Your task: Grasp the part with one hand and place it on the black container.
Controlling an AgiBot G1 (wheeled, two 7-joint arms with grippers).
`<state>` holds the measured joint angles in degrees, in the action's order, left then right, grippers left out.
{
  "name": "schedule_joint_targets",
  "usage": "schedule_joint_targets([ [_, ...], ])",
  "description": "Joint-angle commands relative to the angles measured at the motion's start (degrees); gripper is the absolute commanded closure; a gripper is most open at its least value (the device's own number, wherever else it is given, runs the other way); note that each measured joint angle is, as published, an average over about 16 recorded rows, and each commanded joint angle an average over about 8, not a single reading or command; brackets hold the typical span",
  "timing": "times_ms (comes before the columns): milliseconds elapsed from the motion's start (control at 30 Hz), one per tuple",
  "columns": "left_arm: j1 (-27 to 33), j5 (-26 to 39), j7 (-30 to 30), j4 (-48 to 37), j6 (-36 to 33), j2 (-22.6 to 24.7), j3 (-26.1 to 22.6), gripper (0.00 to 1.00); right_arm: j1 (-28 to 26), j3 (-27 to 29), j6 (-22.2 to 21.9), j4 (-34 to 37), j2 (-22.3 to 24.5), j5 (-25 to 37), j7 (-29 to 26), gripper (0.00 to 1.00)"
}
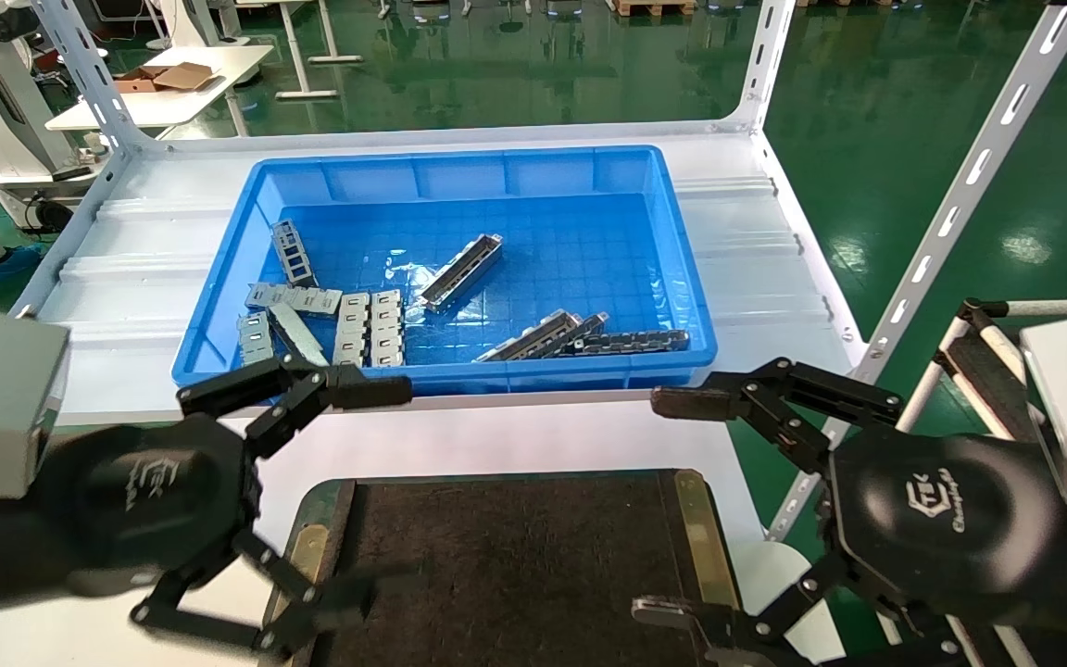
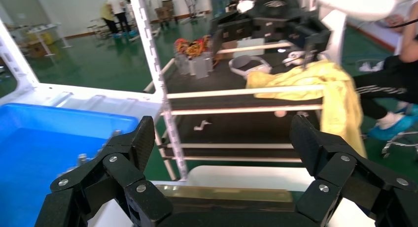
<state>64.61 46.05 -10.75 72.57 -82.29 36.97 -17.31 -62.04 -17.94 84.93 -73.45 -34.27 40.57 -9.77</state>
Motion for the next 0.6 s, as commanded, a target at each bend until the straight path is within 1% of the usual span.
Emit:
schedule_joint_targets([
  [33,0.61,1.06,0.02,-0.01,0.89,0.46,-0.29,0.00,0.00,-0.01,0.00,0.00,0.00,0.00,0.00,0.00],
  [300,6.08,7.89,0.79,-5.14,4.88,5.25,-3.01,0.00,-0.01,-0.02,-0.01,0.00,0.01,-0.01,0.01,0.00],
  [600,12.53,15.69,3.19,-15.06,9.13,11.54,-6.31,0.00,-0.01,-0.04,-0.01,0.01,0.02,-0.03,0.02,0.00],
])
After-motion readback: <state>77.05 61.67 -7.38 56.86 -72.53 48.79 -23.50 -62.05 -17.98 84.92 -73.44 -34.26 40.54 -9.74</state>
